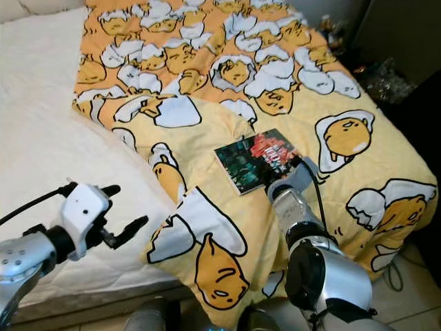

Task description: Clean up the room

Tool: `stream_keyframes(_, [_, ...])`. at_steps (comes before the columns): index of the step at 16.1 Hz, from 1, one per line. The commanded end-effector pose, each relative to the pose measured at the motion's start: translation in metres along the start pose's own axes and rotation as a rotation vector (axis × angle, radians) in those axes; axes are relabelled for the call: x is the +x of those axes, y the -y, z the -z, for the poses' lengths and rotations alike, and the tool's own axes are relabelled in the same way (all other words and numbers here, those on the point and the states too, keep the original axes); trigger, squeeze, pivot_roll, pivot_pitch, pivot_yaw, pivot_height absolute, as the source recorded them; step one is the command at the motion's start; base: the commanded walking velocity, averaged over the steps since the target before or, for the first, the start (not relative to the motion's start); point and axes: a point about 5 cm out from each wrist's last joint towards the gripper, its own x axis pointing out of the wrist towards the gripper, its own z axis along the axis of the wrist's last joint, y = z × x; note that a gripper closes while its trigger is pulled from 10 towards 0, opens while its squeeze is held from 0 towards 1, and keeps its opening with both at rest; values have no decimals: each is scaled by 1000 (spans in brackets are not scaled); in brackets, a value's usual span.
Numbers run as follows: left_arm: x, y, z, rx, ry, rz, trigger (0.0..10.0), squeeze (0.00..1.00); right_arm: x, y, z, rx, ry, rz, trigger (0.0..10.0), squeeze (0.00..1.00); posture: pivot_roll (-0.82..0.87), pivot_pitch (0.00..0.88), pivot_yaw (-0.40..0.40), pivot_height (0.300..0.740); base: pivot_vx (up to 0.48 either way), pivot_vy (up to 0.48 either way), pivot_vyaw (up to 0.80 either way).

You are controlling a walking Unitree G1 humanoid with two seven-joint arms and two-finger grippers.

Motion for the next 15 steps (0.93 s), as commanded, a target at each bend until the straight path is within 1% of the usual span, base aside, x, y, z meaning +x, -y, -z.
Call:
stream_keyframes(1, [-5,-1,-2,5,-5,-3,10000,973,0,2,7,63,-23,18,10000,0,397,211,39,740,0,0,0])
stream_keyframes(3, [-10,0,-7,7,18,2,10000,973,0,1,4,165,4,-7,10000,0,409,221,46,740,0,0,0])
stream_keyframes(4, [-11,2,-9,-2,30,11,10000,976,0,-1,1,202,20,-28,10000,0,414,222,49,740,0,0,0])
stream_keyframes(5, [-12,5,-11,-1,33,24,10000,973,1,-9,-8,282,63,-92,10000,0,413,220,52,740,0,0,0])
stream_keyframes(7, [-12,7,-12,-2,34,26,10000,973,2,-15,-15,322,89,-133,10000,0,411,219,52,740,0,0,0])
stream_keyframes(9, [-9,10,-12,-9,35,27,10000,973,2,-22,-25,408,125,-200,10000,0,415,221,51,740,0,0,0])
stream_keyframes(10, [-8,10,-12,-11,35,27,10000,973,2,-23,-27,430,136,-216,6980,0,415,221,51,740,0,0,0])
stream_keyframes(11, [-6,11,-13,-13,34,27,10000,973,2,-25,-30,458,151,-242,4314,0,419,222,48,740,0,0,0])
stream_keyframes(12, [-5,10,-13,-16,33,25,10000,973,2,-27,-31,466,152,-257,3176,0,419,222,48,740,0,0,0])
stream_keyframes(13, [-5,9,-13,-16,31,21,10000,969,2,-28,-29,449,137,-256,2314,0,419,224,46,740,0,0,0])
stream_keyframes(14, [-7,7,-12,-16,26,17,10000,973,2,-28,-23,404,103,-234,118,0,420,224,45,740,0,0,0])
stream_keyframes(15, [-8,6,-12,-15,22,15,10000,973,3,-28,-19,386,86,-223,0,0,422,226,44,740,0,0,0])
